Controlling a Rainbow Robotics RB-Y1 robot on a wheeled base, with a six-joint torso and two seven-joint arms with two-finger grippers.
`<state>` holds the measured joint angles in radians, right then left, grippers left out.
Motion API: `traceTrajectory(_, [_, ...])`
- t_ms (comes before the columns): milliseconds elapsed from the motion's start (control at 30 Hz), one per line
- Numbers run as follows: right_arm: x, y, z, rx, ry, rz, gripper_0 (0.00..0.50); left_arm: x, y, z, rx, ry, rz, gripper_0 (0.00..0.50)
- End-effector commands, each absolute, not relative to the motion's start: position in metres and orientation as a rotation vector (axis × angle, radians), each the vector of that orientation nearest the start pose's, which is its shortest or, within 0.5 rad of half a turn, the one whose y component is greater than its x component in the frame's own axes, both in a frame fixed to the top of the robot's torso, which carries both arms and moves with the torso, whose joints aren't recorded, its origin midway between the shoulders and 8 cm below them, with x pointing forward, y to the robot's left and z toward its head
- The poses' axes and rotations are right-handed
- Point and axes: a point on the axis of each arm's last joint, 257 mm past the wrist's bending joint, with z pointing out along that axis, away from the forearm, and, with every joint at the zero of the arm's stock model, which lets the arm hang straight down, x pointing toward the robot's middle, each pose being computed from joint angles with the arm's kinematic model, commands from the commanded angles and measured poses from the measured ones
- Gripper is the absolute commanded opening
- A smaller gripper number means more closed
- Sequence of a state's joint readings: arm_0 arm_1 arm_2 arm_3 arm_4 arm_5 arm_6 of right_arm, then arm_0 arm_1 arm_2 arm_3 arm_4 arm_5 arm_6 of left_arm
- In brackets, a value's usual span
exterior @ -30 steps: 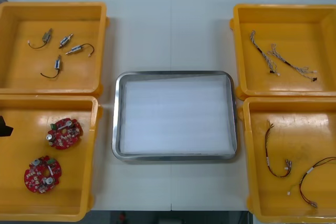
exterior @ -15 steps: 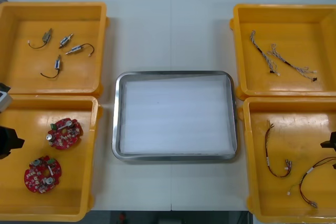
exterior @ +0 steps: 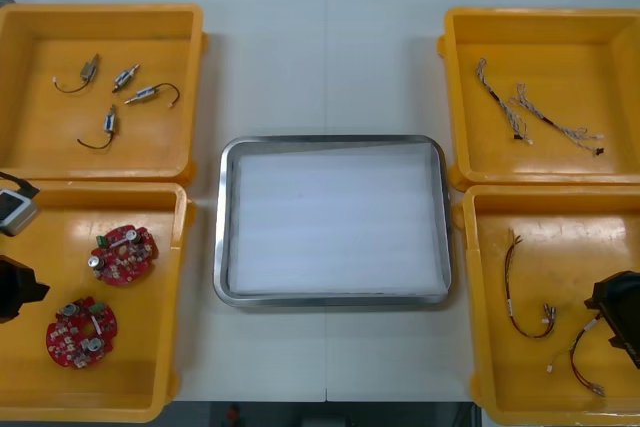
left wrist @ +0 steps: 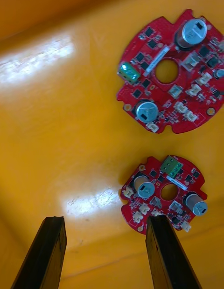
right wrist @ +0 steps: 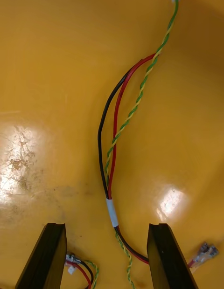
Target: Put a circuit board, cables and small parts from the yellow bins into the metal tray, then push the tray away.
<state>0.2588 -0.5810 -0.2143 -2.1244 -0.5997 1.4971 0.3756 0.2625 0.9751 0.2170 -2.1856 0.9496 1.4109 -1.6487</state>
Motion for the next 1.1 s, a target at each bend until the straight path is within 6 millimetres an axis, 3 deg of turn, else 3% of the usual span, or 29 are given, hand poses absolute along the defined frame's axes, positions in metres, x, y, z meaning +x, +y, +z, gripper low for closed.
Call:
traceTrajectory(33, [0.304, -0.382, -0.346, 1.475, 2.369, 0.244, 0.5, 0.32, 0.396, -0.268, 0.644, 2.665, 0.143, 0.5])
traceTrajectory(500, [0.3, -0.365, -0.365, 1.476, 2.397, 0.251, 0.5, 0.311, 0.385, -0.287, 0.707, 2.684, 0.136, 0.5])
traceTrajectory(900, [0.299, -0.367, -0.372, 1.489, 2.4, 0.249, 0.5, 0.308, 0.38, -0.3, 0.765, 2.679, 0.155, 0.5])
traceTrajectory(967, [0.299, -0.367, -0.372, 1.487, 2.401, 0.249, 0.454, 0.308, 0.378, -0.302, 0.77, 2.678, 0.148, 0.5])
traceTrajectory(1033, [0.298, -0.367, -0.372, 1.489, 2.402, 0.248, 0.364, 0.308, 0.377, -0.304, 0.776, 2.678, 0.144, 0.5])
traceTrajectory(1100, [0.299, -0.367, -0.372, 1.487, 2.401, 0.249, 0.207, 0.308, 0.376, -0.308, 0.779, 2.681, 0.14, 0.5])
